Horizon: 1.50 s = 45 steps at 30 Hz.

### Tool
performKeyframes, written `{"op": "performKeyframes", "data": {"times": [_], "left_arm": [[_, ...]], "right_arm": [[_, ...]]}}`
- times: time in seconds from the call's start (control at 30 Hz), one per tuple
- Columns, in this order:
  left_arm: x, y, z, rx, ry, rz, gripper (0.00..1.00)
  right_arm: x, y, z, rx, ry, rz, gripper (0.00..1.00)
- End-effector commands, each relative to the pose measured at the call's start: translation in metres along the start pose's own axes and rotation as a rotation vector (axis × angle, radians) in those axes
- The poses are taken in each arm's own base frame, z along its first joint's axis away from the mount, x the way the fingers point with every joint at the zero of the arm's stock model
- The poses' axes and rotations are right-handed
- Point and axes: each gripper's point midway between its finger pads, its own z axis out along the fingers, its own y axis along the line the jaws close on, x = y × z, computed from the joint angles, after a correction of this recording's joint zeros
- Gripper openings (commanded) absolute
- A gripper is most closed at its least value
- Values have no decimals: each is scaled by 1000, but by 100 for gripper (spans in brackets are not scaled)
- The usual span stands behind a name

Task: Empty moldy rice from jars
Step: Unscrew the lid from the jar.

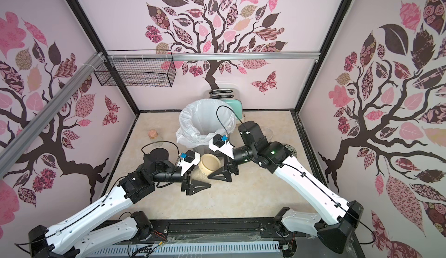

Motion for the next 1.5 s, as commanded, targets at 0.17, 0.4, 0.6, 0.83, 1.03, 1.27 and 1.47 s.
{"op": "performKeyframes", "data": {"times": [0.17,0.4,0.6,0.83,1.03,1.27,1.47], "left_arm": [[-46,11,-11,-72,-155,112,67],[-40,32,-14,-195,-150,121,67],[-42,59,-20,-351,-173,137,66],[-45,62,-11,-340,-180,143,66],[-47,59,-4,-325,-181,153,66],[-51,59,-1,-319,-185,160,65],[-51,58,3,-302,-182,162,65]], "right_arm": [[-10,-8,-23,203,-71,68,100],[-12,-14,-40,314,-93,257,99],[-18,-38,-43,411,-145,460,100],[-30,-46,-36,443,-150,499,100],[-31,-51,-27,443,-133,517,100],[-23,-57,-21,464,-94,519,100],[-18,-59,-16,459,-81,518,100]]}}
